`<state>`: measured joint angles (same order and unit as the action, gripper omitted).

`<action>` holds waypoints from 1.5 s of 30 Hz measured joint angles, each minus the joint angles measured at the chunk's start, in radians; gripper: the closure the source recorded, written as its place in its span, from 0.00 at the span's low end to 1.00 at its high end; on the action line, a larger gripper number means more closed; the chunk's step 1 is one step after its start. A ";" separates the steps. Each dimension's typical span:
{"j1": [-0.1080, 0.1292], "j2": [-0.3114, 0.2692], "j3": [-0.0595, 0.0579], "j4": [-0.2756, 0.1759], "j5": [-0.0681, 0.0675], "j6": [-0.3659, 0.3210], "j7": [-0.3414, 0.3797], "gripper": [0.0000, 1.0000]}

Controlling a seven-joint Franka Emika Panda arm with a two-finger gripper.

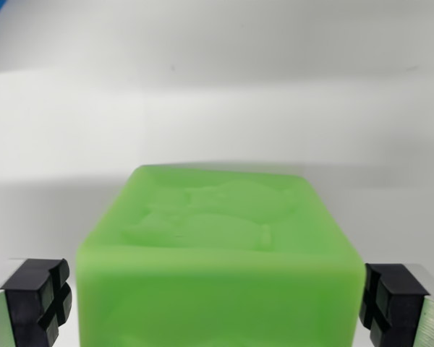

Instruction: Stack cube

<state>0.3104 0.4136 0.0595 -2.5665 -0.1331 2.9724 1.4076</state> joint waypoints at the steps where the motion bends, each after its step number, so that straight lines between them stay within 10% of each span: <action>1: 0.001 0.002 -0.001 0.000 0.000 0.002 0.000 0.00; 2: 0.002 0.004 -0.002 0.001 0.000 0.003 0.000 0.00; 3: 0.003 0.005 -0.003 0.001 0.000 0.004 0.000 1.00; 45: 0.003 -0.001 -0.003 0.000 0.000 0.002 0.000 1.00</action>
<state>0.3136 0.4122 0.0564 -2.5666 -0.1330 2.9748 1.4073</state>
